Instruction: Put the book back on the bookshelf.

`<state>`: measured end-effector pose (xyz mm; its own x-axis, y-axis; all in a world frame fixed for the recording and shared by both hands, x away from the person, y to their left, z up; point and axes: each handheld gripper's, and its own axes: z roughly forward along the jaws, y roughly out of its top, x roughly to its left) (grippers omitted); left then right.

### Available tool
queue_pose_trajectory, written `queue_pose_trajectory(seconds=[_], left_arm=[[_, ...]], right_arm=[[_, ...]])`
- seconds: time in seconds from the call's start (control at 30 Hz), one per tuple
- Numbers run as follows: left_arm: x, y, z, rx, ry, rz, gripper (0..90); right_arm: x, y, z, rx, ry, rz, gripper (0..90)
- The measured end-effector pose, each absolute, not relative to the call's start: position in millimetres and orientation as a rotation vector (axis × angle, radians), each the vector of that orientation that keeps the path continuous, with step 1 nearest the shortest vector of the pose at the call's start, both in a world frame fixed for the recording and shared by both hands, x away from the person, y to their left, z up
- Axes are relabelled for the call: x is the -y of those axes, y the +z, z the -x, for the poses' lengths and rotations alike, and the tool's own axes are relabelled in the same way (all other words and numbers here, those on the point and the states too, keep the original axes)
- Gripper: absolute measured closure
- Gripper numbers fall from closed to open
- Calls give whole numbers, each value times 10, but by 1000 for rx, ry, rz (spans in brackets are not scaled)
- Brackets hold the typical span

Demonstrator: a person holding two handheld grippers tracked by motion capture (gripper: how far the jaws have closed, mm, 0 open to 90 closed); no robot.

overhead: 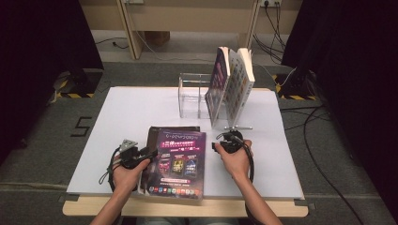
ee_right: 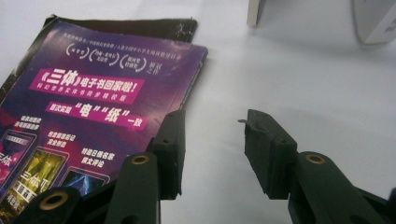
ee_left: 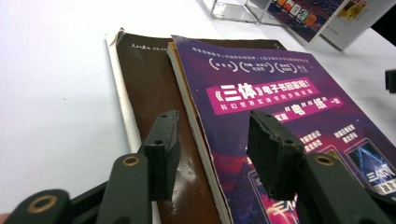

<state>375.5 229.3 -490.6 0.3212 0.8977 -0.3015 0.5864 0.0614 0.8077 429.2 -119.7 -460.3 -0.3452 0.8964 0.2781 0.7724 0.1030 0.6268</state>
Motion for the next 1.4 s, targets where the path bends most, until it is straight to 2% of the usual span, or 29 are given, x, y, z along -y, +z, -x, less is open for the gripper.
queue_pose_trajectory(seconds=[0.53, 1.07, 1.3, 1.4], left_arm=[[-2307, -4976, -3834, -1418, 360, -1653, 530], [-2249, -4958, -3904, -1420, 330, -1708, 528], [-2177, -4932, -3938, -1435, 248, -1711, 534], [-2147, -4913, -3949, -1454, 255, -1723, 537]], right_arm=[[1022, -4788, -4336, -2314, 1116, -1734, 560], [861, -4793, -4377, -2309, 1111, -1737, 552], [766, -4803, -4349, -2285, 1115, -1750, 552], [757, -4808, -4340, -2274, 1111, -1741, 555]])
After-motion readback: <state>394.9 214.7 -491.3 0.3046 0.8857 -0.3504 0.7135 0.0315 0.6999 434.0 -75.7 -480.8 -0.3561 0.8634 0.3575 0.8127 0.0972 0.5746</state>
